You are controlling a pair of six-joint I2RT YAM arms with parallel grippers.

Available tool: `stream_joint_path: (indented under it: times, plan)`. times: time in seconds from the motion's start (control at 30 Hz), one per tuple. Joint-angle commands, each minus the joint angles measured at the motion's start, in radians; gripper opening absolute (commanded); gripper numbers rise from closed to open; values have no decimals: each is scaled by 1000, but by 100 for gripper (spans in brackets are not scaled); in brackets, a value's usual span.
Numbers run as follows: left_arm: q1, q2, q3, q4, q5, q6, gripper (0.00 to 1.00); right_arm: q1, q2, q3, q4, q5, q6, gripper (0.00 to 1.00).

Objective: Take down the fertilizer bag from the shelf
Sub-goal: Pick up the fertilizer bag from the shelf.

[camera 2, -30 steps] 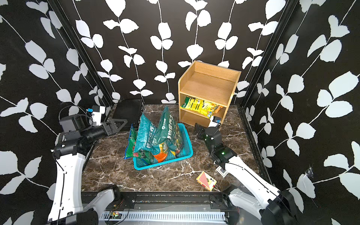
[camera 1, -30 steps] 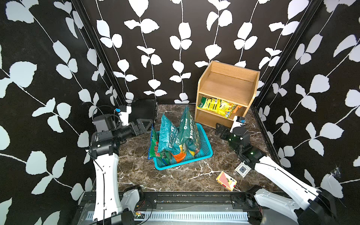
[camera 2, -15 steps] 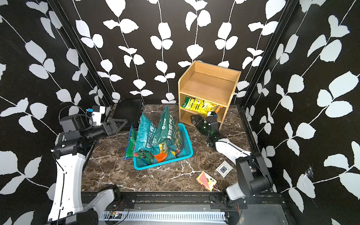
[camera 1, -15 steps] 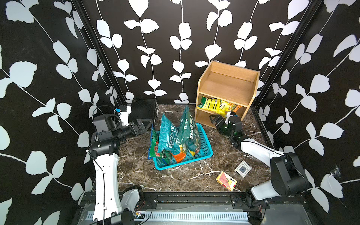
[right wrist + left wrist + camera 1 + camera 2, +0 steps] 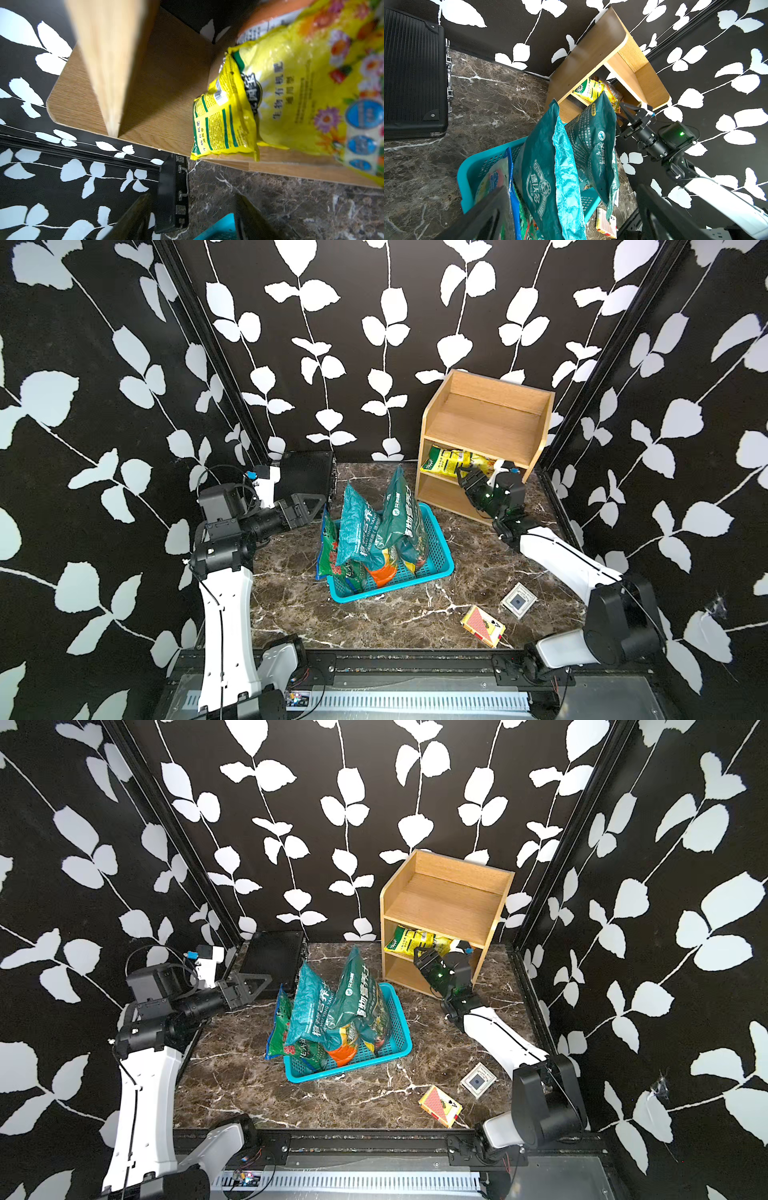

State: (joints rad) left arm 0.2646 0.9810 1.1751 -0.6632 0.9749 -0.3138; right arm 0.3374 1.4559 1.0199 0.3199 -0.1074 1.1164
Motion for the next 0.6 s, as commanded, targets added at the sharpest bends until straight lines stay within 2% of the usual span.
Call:
stream_joint_path:
  times: [0.0, 0.27, 0.43, 0.57]
  plan:
    - [3, -18, 4, 1, -2, 9, 99, -5, 39, 88, -60, 53, -63, 62]
    - [3, -18, 4, 3, -2, 7, 99, -5, 46, 78, -87, 94, -62, 65]
    - [4, -18, 2, 6, -1, 5, 99, -5, 44, 14, -10, 82, -73, 66]
    - [3, -15, 0, 7, 1, 4, 99, -5, 52, 23, -24, 93, -98, 65]
